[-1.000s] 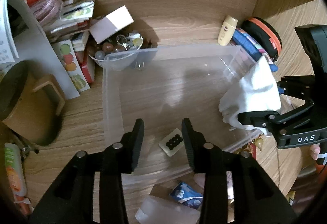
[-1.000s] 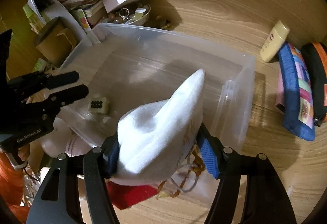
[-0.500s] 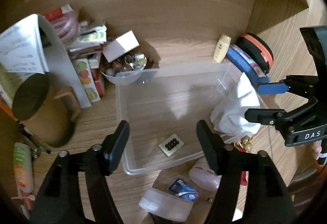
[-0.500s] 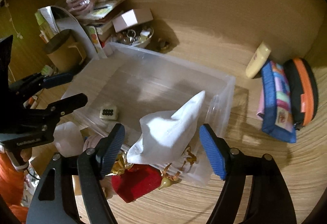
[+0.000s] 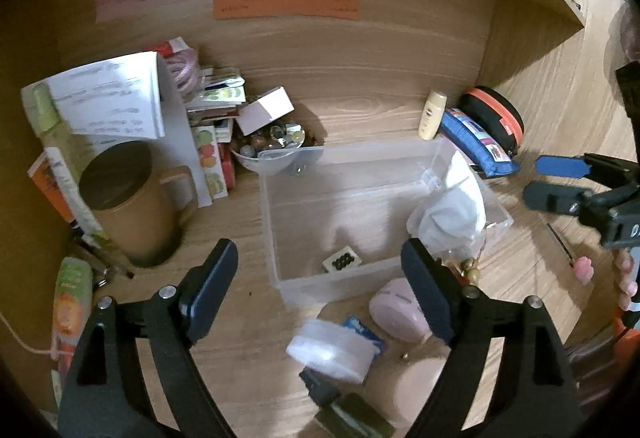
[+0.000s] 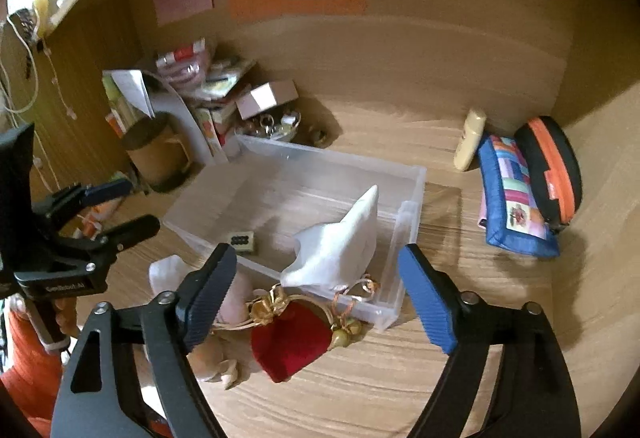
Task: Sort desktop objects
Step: 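Release the module and white bag into the clear box, withdraw both grippers, then grasp the white round jar with the left gripper while the right gripper grasps the pouch's gold bells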
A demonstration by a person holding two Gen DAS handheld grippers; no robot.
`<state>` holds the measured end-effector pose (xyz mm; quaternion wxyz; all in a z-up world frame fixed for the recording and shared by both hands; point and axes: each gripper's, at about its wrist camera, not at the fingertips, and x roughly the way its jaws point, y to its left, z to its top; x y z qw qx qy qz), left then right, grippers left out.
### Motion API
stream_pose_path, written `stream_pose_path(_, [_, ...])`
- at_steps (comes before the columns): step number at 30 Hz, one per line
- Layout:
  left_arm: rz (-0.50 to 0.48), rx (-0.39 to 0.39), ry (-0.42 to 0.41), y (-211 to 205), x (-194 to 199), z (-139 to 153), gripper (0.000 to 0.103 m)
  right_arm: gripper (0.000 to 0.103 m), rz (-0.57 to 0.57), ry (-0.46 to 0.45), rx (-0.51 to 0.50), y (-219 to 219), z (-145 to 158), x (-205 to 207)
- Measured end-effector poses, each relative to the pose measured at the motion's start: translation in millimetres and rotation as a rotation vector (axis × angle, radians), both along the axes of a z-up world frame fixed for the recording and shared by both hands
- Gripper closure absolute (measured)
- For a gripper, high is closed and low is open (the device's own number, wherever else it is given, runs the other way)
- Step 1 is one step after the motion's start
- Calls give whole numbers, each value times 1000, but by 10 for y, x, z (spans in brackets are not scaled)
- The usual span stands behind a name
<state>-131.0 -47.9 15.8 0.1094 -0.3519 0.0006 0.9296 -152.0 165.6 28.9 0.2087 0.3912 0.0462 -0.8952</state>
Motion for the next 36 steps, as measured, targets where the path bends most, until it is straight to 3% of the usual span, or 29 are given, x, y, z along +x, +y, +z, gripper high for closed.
stream_pose_path(7, [28, -4, 4, -74, 235, -53, 13, 17, -28, 18, -80, 193, 52, 212])
stream_pose_path(15, [28, 0, -31, -135, 417, -242, 12, 17, -80, 0, -164, 431, -154, 327])
stream_pose_path(23, [19, 33, -91, -192, 426, -523, 12, 17, -166, -3, -80, 507, -559, 337])
stream_pose_path(36, [-33, 69, -140, -156, 299, -787, 12, 20, -184, -62, -20, 396, -1036, 208])
